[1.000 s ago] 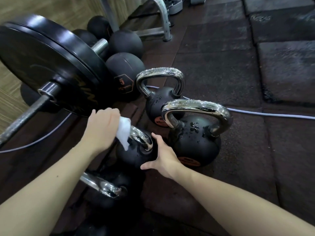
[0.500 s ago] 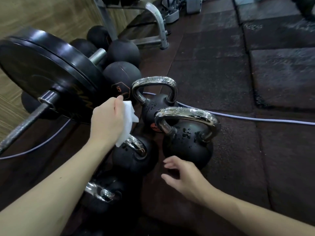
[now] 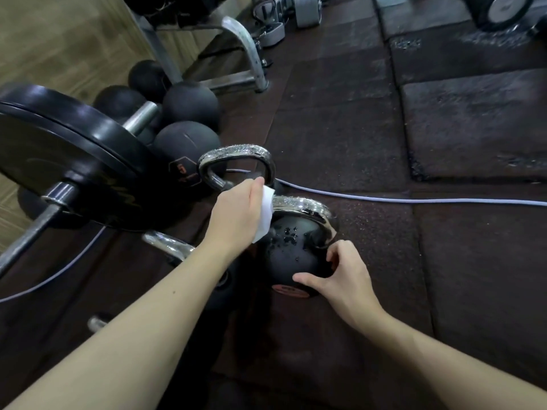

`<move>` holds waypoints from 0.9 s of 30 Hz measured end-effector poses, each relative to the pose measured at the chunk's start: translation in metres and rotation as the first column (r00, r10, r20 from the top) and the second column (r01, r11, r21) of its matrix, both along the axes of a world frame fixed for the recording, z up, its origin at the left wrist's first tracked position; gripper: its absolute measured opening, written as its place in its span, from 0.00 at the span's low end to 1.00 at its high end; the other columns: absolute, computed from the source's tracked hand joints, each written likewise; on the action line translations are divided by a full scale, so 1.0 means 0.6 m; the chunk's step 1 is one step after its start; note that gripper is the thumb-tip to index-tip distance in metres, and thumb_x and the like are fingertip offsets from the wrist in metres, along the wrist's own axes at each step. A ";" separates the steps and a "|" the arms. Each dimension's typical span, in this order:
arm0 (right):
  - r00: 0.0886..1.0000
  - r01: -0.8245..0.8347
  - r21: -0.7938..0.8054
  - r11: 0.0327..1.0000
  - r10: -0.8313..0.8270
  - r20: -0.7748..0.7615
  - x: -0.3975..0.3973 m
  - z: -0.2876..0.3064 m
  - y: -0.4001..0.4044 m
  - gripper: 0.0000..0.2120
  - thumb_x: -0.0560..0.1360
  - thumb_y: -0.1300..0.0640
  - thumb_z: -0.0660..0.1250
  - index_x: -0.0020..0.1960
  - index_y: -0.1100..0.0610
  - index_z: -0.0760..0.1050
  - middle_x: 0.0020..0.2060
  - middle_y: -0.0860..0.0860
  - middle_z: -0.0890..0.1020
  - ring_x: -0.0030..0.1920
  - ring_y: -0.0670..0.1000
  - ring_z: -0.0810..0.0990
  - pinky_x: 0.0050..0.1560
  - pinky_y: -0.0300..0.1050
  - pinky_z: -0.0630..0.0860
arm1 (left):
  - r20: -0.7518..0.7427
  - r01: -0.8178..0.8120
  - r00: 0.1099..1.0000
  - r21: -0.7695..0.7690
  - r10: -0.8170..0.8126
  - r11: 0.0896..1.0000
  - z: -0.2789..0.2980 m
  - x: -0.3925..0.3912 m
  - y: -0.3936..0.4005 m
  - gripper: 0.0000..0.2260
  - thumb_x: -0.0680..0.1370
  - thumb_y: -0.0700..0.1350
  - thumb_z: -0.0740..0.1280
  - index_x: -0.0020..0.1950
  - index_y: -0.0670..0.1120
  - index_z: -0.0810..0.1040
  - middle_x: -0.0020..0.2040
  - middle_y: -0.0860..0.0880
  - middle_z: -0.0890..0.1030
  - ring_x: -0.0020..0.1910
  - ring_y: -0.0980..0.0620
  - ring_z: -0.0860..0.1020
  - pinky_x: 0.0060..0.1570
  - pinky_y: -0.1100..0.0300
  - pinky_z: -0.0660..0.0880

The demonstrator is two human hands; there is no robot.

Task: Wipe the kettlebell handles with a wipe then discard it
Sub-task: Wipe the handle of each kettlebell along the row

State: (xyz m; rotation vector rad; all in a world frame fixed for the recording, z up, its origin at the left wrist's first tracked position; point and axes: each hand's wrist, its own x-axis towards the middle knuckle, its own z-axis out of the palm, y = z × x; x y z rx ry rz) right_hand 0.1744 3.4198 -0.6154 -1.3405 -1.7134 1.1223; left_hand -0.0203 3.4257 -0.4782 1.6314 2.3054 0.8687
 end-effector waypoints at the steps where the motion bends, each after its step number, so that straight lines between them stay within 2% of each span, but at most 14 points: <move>1: 1.000 0.017 0.001 1.000 -0.017 0.014 0.002 -0.005 0.007 0.33 0.56 0.38 0.85 0.44 0.48 0.66 0.45 0.43 0.72 0.46 0.44 0.73 0.44 0.42 0.72 | 0.011 -0.004 1.000 -0.029 0.004 1.000 0.000 -0.001 0.001 0.23 0.88 0.52 0.54 0.32 0.51 0.63 0.32 0.54 0.72 0.35 0.54 0.71 0.42 0.52 0.62; 4: 0.999 0.019 -0.037 0.999 -0.018 0.026 0.009 -0.017 0.033 0.40 0.52 0.34 0.85 0.53 0.48 0.67 0.52 0.42 0.70 0.55 0.46 0.72 0.56 0.46 0.76 | 0.081 -0.046 0.995 -0.107 0.054 0.993 -0.006 -0.013 0.011 0.24 0.88 0.55 0.52 0.34 0.48 0.68 0.37 0.51 0.77 0.42 0.47 0.74 0.51 0.48 0.71; 7: 0.988 -0.155 -0.132 0.979 0.151 -0.044 0.017 -0.026 0.057 0.55 0.50 0.34 0.86 0.71 0.45 0.65 0.66 0.41 0.68 0.68 0.43 0.70 0.71 0.47 0.71 | 0.176 -0.085 0.979 -0.111 0.103 0.990 -0.011 -0.024 0.028 0.23 0.87 0.54 0.54 0.34 0.46 0.70 0.37 0.51 0.75 0.41 0.48 0.73 0.48 0.49 0.69; 9: 0.962 -0.273 -0.162 0.948 0.265 -0.067 0.018 -0.033 0.064 0.64 0.49 0.35 0.86 0.78 0.42 0.59 0.73 0.39 0.66 0.73 0.41 0.67 0.76 0.49 0.68 | 0.058 -0.066 0.996 0.028 0.064 0.997 -0.012 -0.025 0.033 0.20 0.85 0.53 0.58 0.37 0.45 0.73 0.38 0.52 0.76 0.41 0.50 0.74 0.46 0.51 0.70; 11: 0.958 -0.287 -0.172 0.942 0.278 -0.074 0.016 -0.042 0.062 0.67 0.48 0.33 0.86 0.80 0.41 0.57 0.75 0.37 0.65 0.75 0.40 0.66 0.77 0.51 0.67 | -0.063 -0.033 0.997 0.166 0.044 0.986 -0.009 -0.014 0.028 0.14 0.84 0.52 0.62 0.44 0.46 0.78 0.43 0.51 0.79 0.44 0.50 0.77 0.48 0.51 0.73; 15: 0.961 -0.270 -0.177 0.946 0.254 -0.109 0.013 -0.046 0.061 0.67 0.47 0.33 0.86 0.79 0.40 0.57 0.74 0.35 0.66 0.74 0.40 0.68 0.76 0.51 0.69 | -0.197 0.100 0.979 0.200 -0.060 0.975 -0.010 0.025 0.020 0.22 0.83 0.56 0.58 0.39 0.42 0.75 0.31 0.46 0.78 0.34 0.41 0.77 0.38 0.44 0.75; 17: 0.962 -0.268 -0.171 0.948 0.252 -0.108 0.014 -0.046 0.063 0.66 0.48 0.33 0.86 0.79 0.41 0.57 0.73 0.35 0.67 0.74 0.39 0.68 0.76 0.50 0.69 | -0.387 0.198 0.916 0.215 -0.102 0.956 -0.020 0.044 0.027 0.22 0.83 0.54 0.56 0.40 0.41 0.79 0.31 0.46 0.79 0.32 0.38 0.79 0.34 0.44 0.76; 20: 0.964 -0.260 -0.175 0.950 0.246 -0.098 0.015 -0.043 0.062 0.67 0.48 0.34 0.86 0.79 0.41 0.56 0.74 0.36 0.66 0.74 0.40 0.68 0.76 0.50 0.69 | -0.550 0.272 0.823 0.166 -0.139 0.948 -0.023 0.079 0.039 0.22 0.85 0.52 0.55 0.35 0.46 0.75 0.27 0.48 0.76 0.28 0.42 0.77 0.27 0.50 0.71; 22: 0.965 -0.259 -0.175 0.950 0.246 -0.093 0.014 -0.042 0.062 0.68 0.47 0.33 0.86 0.80 0.42 0.55 0.75 0.37 0.65 0.74 0.41 0.67 0.76 0.50 0.69 | -0.710 0.388 0.654 0.019 -0.261 0.921 -0.030 0.098 0.050 0.13 0.82 0.48 0.60 0.42 0.47 0.80 0.26 0.49 0.74 0.24 0.43 0.75 0.22 0.56 0.65; 23: 0.964 -0.260 -0.177 0.949 0.247 -0.094 0.014 -0.041 0.062 0.68 0.48 0.34 0.86 0.80 0.42 0.55 0.75 0.37 0.65 0.74 0.41 0.67 0.75 0.50 0.69 | -0.779 0.416 0.554 -0.047 -0.294 0.908 -0.036 0.106 0.056 0.10 0.80 0.47 0.62 0.47 0.48 0.84 0.26 0.50 0.73 0.23 0.44 0.74 0.23 0.59 0.61; 24: 0.964 -0.263 -0.179 0.948 0.249 -0.097 0.014 -0.041 0.063 0.68 0.48 0.34 0.86 0.80 0.42 0.55 0.74 0.37 0.66 0.74 0.40 0.68 0.75 0.50 0.70 | -0.821 0.418 0.490 -0.075 -0.295 0.905 -0.040 0.116 0.063 0.11 0.78 0.48 0.63 0.47 0.50 0.85 0.26 0.51 0.73 0.22 0.46 0.74 0.26 0.60 0.58; 25: 0.963 -0.266 -0.179 0.947 0.251 -0.100 0.014 -0.042 0.064 0.66 0.48 0.35 0.86 0.79 0.42 0.57 0.73 0.36 0.67 0.73 0.40 0.68 0.74 0.50 0.71 | -0.854 0.428 0.436 -0.080 -0.283 0.900 -0.047 0.127 0.070 0.14 0.79 0.50 0.61 0.41 0.50 0.85 0.25 0.52 0.73 0.22 0.47 0.74 0.28 0.60 0.57; 26: 0.962 -0.269 -0.179 0.946 0.254 -0.105 0.014 -0.042 0.064 0.65 0.48 0.35 0.87 0.78 0.41 0.58 0.72 0.36 0.68 0.72 0.39 0.69 0.73 0.50 0.71 | -0.862 0.442 0.426 -0.065 -0.273 0.895 -0.051 0.138 0.074 0.19 0.80 0.52 0.58 0.33 0.49 0.79 0.23 0.53 0.73 0.21 0.47 0.74 0.29 0.59 0.56; 27: 0.960 -0.274 -0.177 0.945 0.258 -0.111 0.013 -0.042 0.065 0.64 0.48 0.36 0.87 0.78 0.41 0.58 0.71 0.35 0.69 0.72 0.39 0.69 0.73 0.50 0.72 | -0.859 0.460 0.442 -0.029 -0.257 0.888 -0.054 0.145 0.078 0.22 0.82 0.54 0.57 0.29 0.48 0.69 0.22 0.52 0.72 0.21 0.47 0.73 0.29 0.59 0.56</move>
